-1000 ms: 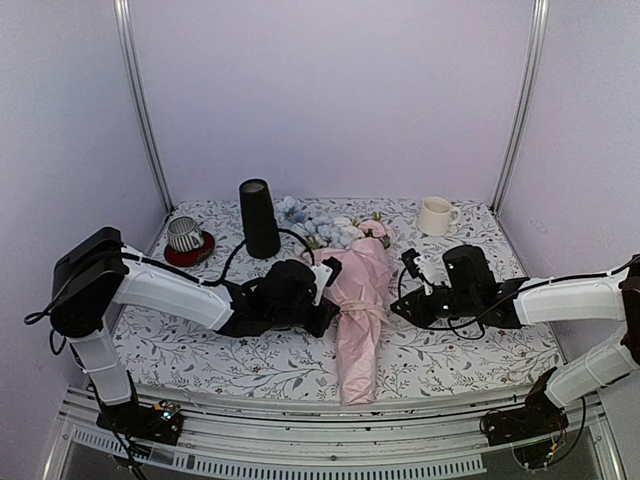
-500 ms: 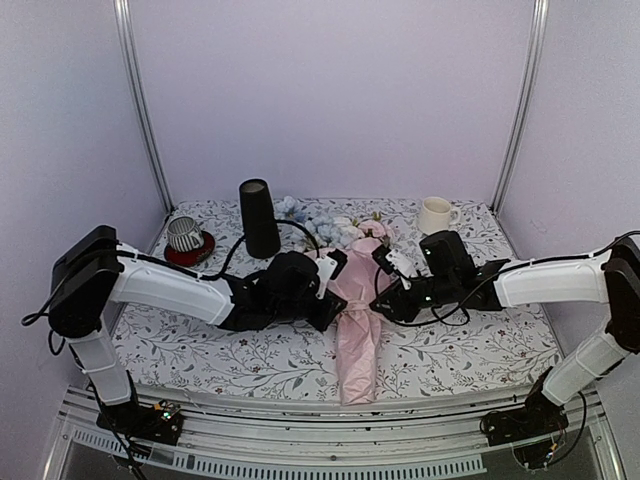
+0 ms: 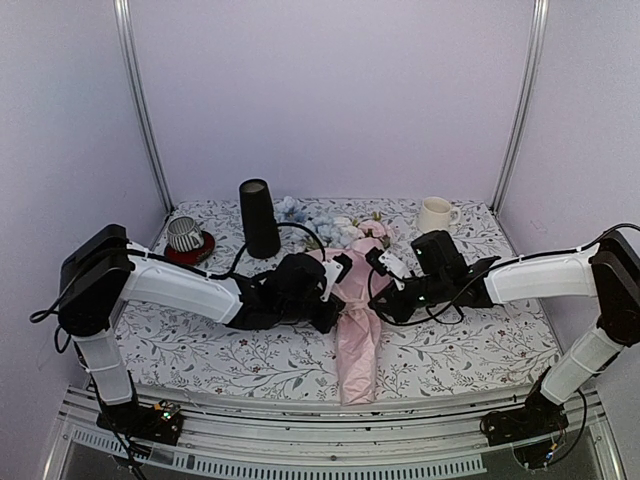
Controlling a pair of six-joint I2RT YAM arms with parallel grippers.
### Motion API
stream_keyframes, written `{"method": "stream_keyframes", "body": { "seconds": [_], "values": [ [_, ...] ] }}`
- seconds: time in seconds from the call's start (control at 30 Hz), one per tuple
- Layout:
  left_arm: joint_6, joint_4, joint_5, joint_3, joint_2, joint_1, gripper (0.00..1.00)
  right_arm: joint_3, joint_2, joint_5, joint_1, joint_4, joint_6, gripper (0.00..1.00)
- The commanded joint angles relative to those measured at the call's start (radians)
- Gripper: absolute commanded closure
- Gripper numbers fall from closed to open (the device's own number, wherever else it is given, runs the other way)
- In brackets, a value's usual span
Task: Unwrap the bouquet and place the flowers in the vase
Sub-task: Untie the half-tied ribbon from the folded wrapping paper.
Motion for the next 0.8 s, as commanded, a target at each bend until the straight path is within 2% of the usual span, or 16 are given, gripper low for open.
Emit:
{"method": "stream_keyframes", "body": {
  "seconds": [0.0, 0.23, 0.37, 0.53, 0.77],
  "values": [
    [-0.004, -0.022, -0.035, 0.013, -0.007, -0.010, 1.00, 0.002, -0.026, 0.056, 0.007, 0.005, 0.009, 0.96],
    [-0.043, -0.027, -0.074, -0.035, -0.035, -0.002, 1.00, -0.106, -0.132, 0.196, 0.000, 0.061, 0.095, 0.97],
    [-0.060, -0.036, -0.087, -0.060, -0.041, 0.003, 1.00, -0.172, -0.182, 0.255, -0.044, 0.067, 0.159, 0.96],
    [-0.077, -0.046, -0.097, -0.088, -0.051, 0.008, 1.00, -0.248, -0.220, 0.250, -0.123, 0.061, 0.237, 0.96],
    [-0.099, -0.047, -0.081, -0.103, -0.043, 0.008, 1.00, -0.231, -0.186, 0.242, -0.130, -0.003, 0.247, 0.94]
  ]
}}
